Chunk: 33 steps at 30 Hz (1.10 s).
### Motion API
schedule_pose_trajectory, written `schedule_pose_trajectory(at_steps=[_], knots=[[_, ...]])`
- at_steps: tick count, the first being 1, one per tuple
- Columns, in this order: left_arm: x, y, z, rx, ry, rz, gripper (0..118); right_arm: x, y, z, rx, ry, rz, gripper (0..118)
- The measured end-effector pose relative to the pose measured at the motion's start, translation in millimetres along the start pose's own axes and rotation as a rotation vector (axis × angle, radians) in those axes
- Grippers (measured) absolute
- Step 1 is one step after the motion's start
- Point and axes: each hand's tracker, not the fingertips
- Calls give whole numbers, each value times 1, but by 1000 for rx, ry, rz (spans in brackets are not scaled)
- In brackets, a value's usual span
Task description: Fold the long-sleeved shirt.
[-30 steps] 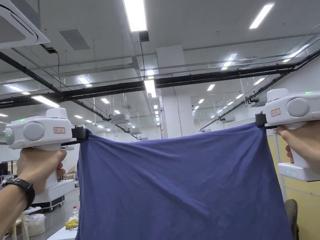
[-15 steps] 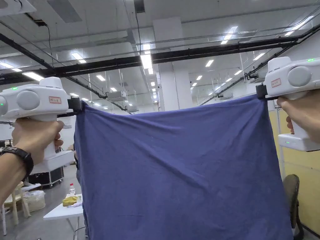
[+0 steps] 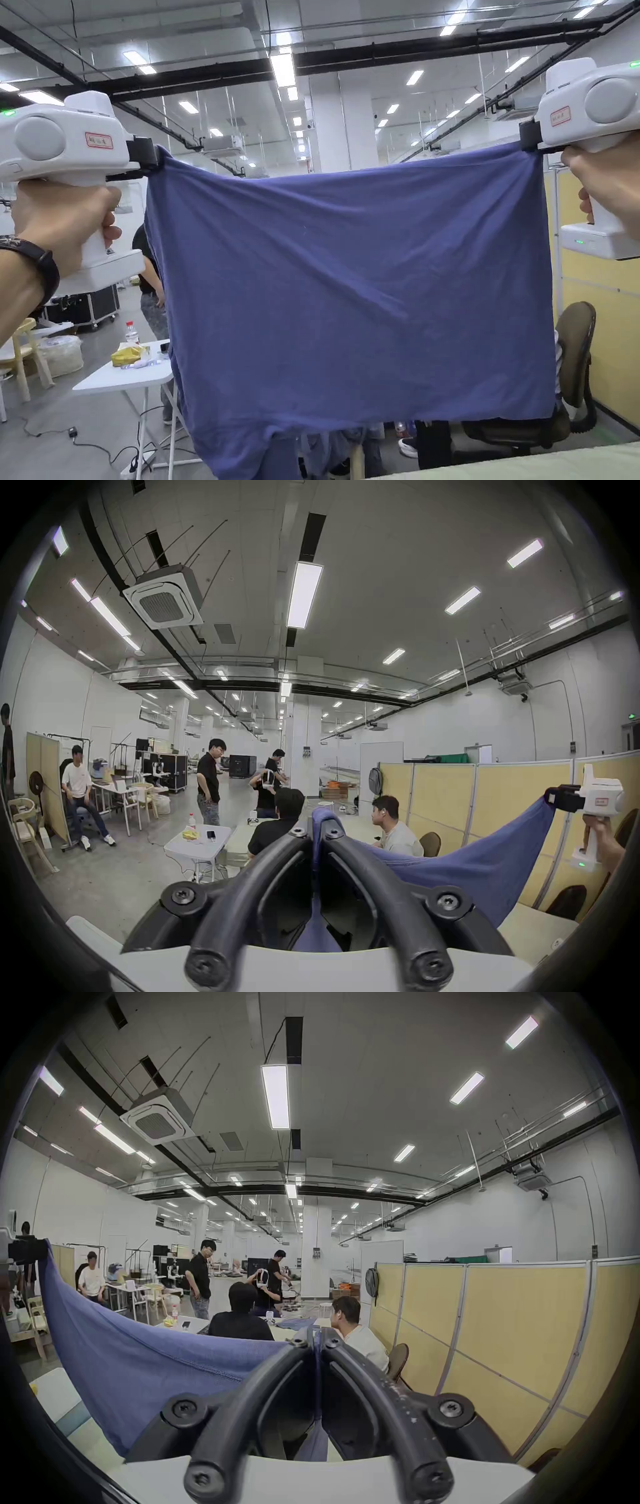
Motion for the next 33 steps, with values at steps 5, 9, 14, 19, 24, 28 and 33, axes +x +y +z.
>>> schedule_pose_trajectory(at_steps=[5, 9, 14, 19, 24, 28, 33], knots=[[-8, -46, -10, -54, -5, 7, 1, -3, -45, -14, -68, 23, 7, 3], [-16, -105, -14, -147, -6, 51, 1, -5, -101, -25, -160, 48, -25, 3], [-22, -170, -3, -216, -15, 75, 1, -13, -163, -18, -223, 69, -29, 3], [-24, -221, 26, -278, -42, 94, 1, -12, -213, -1, -290, 94, -41, 3], [-28, -274, 66, -332, -52, 156, 1, -11, -270, 28, -356, 121, -87, 3], [-27, -314, 102, -393, -46, 192, 1, -15, -320, 62, -434, 133, -68, 3], [-18, -369, 159, -467, -50, 210, 1, -16, -387, 118, -523, 149, -104, 3]])
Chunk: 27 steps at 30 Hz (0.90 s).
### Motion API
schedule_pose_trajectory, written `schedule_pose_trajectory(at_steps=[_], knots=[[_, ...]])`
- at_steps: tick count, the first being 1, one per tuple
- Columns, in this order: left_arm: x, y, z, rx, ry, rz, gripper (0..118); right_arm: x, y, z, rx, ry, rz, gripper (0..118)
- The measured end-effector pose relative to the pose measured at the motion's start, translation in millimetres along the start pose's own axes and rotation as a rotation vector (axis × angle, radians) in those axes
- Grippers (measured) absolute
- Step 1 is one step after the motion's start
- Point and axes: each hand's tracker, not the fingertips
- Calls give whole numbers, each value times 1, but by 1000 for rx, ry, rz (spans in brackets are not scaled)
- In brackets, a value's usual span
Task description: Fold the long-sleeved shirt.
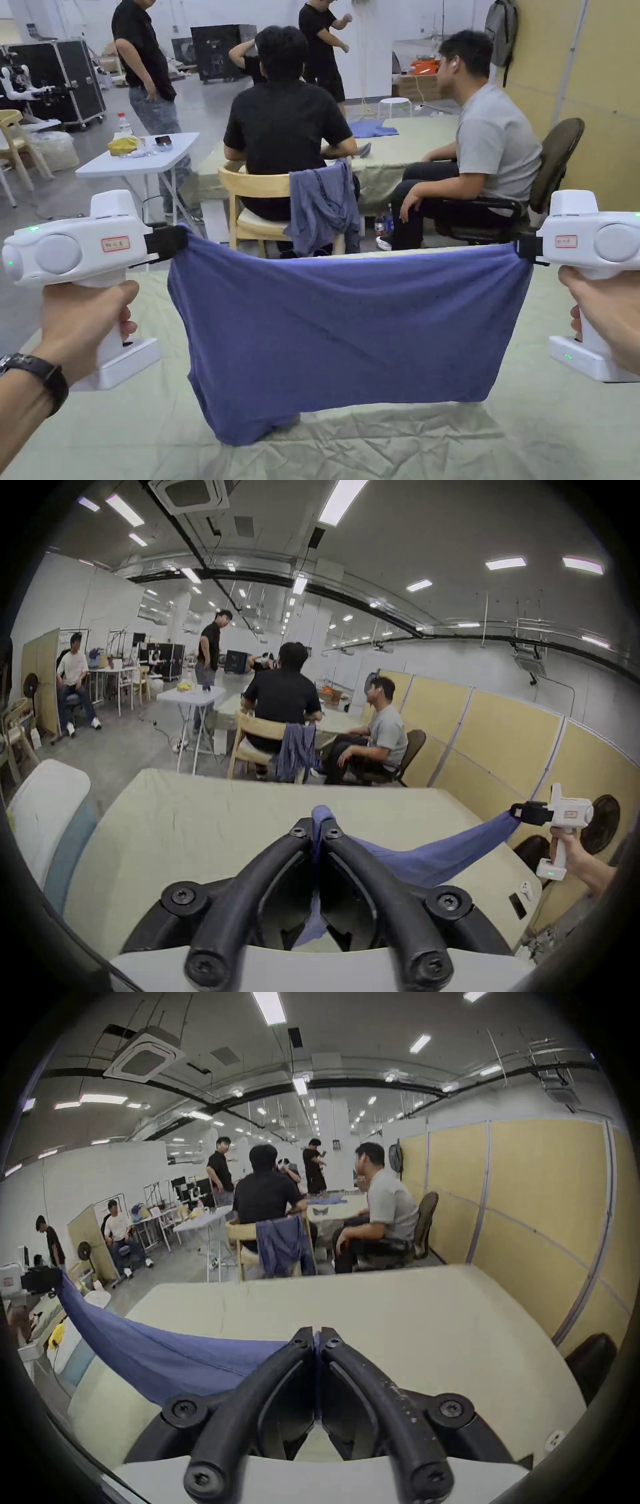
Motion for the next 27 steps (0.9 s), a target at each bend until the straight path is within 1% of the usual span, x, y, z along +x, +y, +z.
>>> schedule_pose_trajectory(at_steps=[2, 4, 6, 9, 13, 17, 19, 20, 21, 24, 27], knots=[[-7, -32, 10, -40, -1, 18, 1, 3, -35, 8, -48, -2, -14, 3], [-11, -65, 20, -89, -1, 47, 1, 6, -71, 19, -86, 10, -51, 3], [-13, -102, 36, -132, 1, 66, 1, 8, -108, 32, -121, 10, -43, 3], [-15, -155, 57, -208, -4, 92, 1, 13, -158, 52, -192, 15, -84, 3], [-18, -235, 83, -325, -8, 137, 1, 15, -228, 79, -280, 27, -96, 3], [-22, -299, 107, -423, 9, 179, 1, 17, -281, 100, -360, 37, -89, 3], [-24, -326, 121, -466, 10, 233, 1, 18, -305, 111, -402, 52, -90, 3], [-25, -338, 128, -476, 21, 238, 1, 28, -318, 105, -427, 54, -74, 3], [-32, -349, 130, -496, 26, 241, 1, 29, -327, 108, -446, 50, -64, 3], [-42, -376, 144, -533, 34, 270, 1, 32, -347, 119, -473, 60, -76, 3], [-51, -394, 153, -563, 51, 308, 1, 35, -357, 120, -500, 50, -52, 3]])
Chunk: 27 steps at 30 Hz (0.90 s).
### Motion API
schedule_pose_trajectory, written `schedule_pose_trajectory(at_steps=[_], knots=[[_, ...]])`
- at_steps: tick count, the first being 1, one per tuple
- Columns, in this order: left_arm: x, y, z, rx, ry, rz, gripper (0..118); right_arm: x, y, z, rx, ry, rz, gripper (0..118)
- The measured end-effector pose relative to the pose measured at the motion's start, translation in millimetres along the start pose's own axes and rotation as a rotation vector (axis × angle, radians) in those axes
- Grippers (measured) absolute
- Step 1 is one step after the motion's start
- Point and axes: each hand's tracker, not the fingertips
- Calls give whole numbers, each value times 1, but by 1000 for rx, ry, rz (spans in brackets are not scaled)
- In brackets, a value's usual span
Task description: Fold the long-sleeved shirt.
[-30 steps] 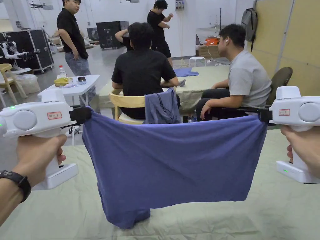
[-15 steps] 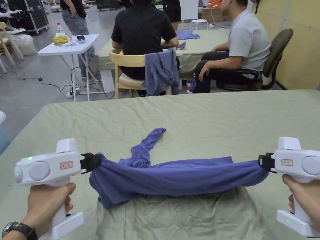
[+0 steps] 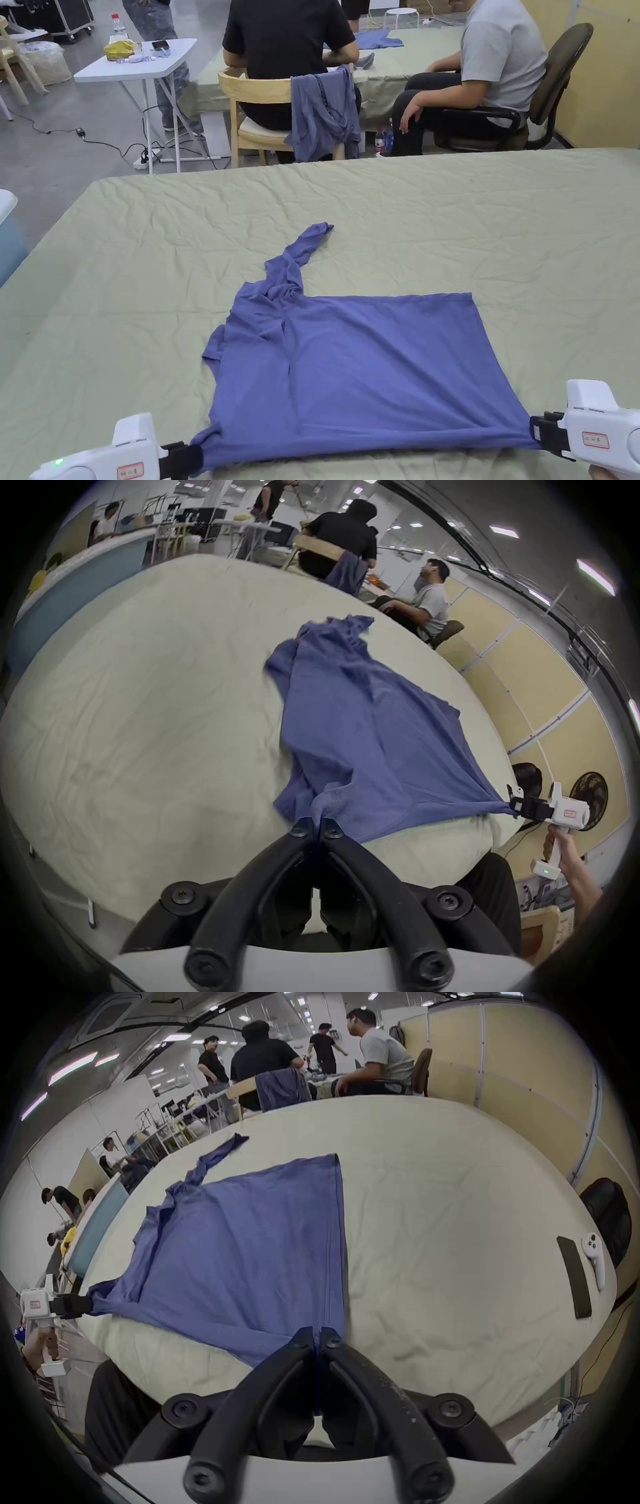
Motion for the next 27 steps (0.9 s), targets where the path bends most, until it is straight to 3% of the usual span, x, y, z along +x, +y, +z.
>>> schedule_pose_trajectory(at_steps=[4, 9, 15, 17, 19, 20, 25, 27], knots=[[-6, -17, -5, -55, 24, -26, 1, 5, -5, -7, -27, 3, -14, 3], [-5, -24, -11, -86, 44, -25, 1, -1, -9, -13, -61, -14, 35, 3], [5, -31, -16, -127, 106, -145, 1, 2, -15, -16, -94, 5, 32, 3], [9, -25, -17, -129, 114, -154, 9, 0, -11, -17, -114, 6, 44, 14], [17, -23, -14, -125, 192, -192, 35, -3, -6, -11, -98, -57, 77, 52], [19, -21, -9, -87, 199, -210, 38, -4, -3, -8, -85, -75, 95, 57], [43, 10, 29, 134, 93, -133, 42, -25, 31, 30, 75, -54, 107, 56], [60, 28, 42, 214, 101, -163, 42, -40, 50, 49, 164, -57, 117, 56]])
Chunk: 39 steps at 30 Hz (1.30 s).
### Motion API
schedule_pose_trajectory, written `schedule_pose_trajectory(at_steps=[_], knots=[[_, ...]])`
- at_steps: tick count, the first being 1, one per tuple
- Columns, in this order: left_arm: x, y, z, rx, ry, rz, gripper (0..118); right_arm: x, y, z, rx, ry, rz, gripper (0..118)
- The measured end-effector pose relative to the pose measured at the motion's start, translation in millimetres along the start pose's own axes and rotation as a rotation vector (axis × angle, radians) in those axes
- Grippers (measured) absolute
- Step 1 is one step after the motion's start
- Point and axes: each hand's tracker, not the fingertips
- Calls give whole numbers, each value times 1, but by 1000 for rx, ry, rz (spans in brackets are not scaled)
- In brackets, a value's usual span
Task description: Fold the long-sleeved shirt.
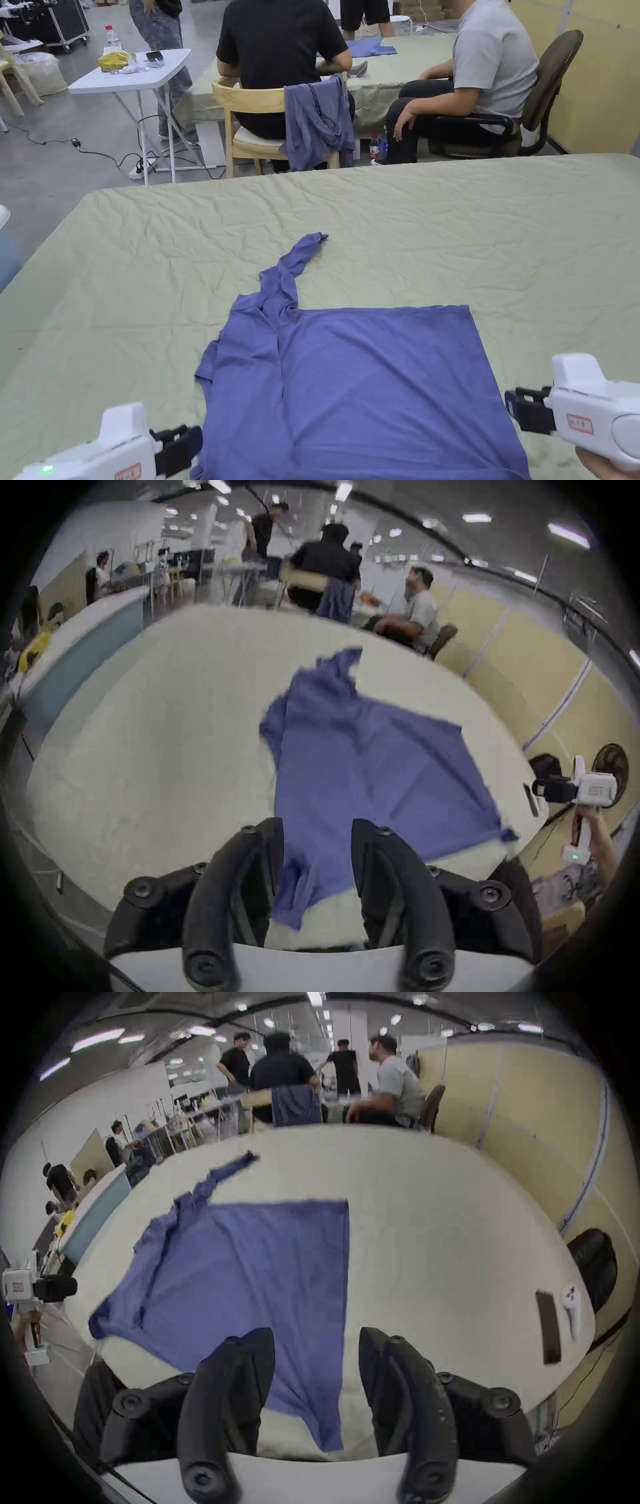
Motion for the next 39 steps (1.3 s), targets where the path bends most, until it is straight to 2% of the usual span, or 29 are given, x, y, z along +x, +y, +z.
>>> schedule_pose_trajectory(at_steps=[3, 5, 6, 7, 8, 10, 12, 14, 19, 21, 26, 30, 34, 35, 36, 37, 38, 39], knots=[[23, 39, 11, 85, 27, -55, 42, -19, 33, 25, 129, 3, 7, 56], [41, 63, 19, 146, 54, -111, 35, -31, 52, 39, 200, 4, 10, 51], [46, 69, 21, 173, 57, -115, 25, -35, 57, 42, 214, 1, 8, 44], [54, 77, 24, 207, 57, -126, 10, -39, 63, 45, 222, 0, 8, 32], [60, 84, 27, 233, 51, -121, 2, -43, 67, 48, 230, -6, 4, 23], [72, 89, 31, 281, 73, -140, 0, -49, 73, 52, 256, -7, -27, 2], [85, 91, 36, 296, 25, -169, 0, -54, 74, 54, 280, 4, -40, 1], [92, 93, 36, 296, -2, -154, 0, -62, 77, 53, 295, -8, 3, 1], [100, 118, 13, 238, -22, -203, 0, -70, 87, 45, 291, -6, 28, 1], [101, 141, -6, 165, -54, -233, 0, -71, 93, 37, 281, -7, 48, 1], [109, 213, -81, -11, -150, -240, 0, -68, 116, -4, 215, 26, 65, 1], [119, 257, -167, -138, -137, -320, 0, -65, 139, -49, 167, 56, 79, 0], [121, 285, -252, -202, -139, -273, 0, -62, 162, -92, 126, 70, 91, 0], [122, 290, -272, -198, -126, -274, 4, -60, 168, -102, 118, 75, 98, 0], [125, 295, -292, -188, -91, -291, 15, -59, 172, -111, 120, 74, 101, 0], [128, 300, -312, -185, -35, -304, 46, -56, 177, -120, 113, 75, 102, 0], [131, 305, -331, -196, -7, -310, 60, -55, 180, -128, 108, 78, 104, 0], [132, 309, -353, -227, -2, -306, 58, -52, 183, -137, 105, 77, 102, 0]])
